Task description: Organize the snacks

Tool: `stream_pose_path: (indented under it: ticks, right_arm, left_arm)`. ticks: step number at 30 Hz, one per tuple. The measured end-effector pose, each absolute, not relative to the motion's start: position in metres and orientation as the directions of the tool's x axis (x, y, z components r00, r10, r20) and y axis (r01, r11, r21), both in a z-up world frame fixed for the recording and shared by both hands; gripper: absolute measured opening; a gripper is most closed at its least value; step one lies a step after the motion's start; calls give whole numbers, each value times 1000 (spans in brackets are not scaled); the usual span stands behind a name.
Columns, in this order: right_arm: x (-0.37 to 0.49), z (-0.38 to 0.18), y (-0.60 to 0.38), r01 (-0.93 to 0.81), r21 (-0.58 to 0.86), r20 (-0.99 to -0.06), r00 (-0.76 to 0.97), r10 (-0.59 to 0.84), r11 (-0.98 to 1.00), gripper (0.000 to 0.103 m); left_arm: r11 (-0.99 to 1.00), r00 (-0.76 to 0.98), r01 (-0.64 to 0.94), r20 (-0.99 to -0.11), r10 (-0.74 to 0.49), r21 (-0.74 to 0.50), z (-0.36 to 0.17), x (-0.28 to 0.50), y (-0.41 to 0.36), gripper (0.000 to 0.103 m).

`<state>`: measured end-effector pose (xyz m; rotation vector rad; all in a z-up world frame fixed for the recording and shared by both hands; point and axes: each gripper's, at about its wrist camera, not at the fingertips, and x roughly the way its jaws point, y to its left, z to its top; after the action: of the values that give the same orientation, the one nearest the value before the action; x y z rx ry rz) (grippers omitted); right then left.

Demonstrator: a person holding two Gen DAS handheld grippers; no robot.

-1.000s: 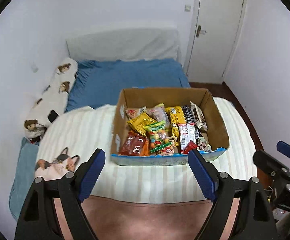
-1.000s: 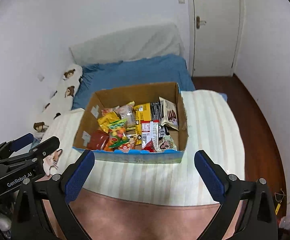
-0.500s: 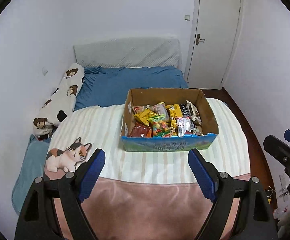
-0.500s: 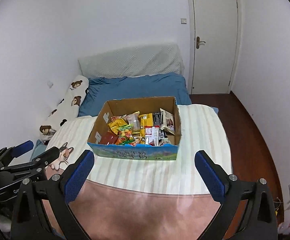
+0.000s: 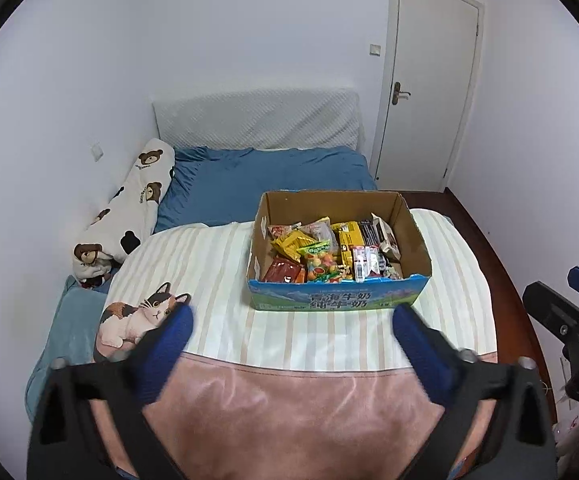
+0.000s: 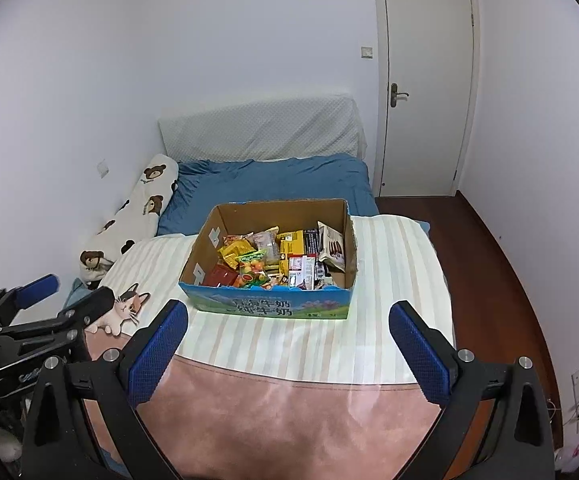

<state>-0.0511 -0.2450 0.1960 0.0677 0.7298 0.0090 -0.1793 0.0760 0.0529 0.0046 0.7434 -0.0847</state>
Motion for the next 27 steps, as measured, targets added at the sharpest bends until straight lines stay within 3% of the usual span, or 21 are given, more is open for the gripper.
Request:
stream_pose_path:
  ticks: [27]
  right_arm:
    - [71, 129, -255, 80, 55, -760, 649, -11, 995, 103]
  left_arm:
    - [998, 611, 58, -791, -10, 32, -6, -73, 57, 103]
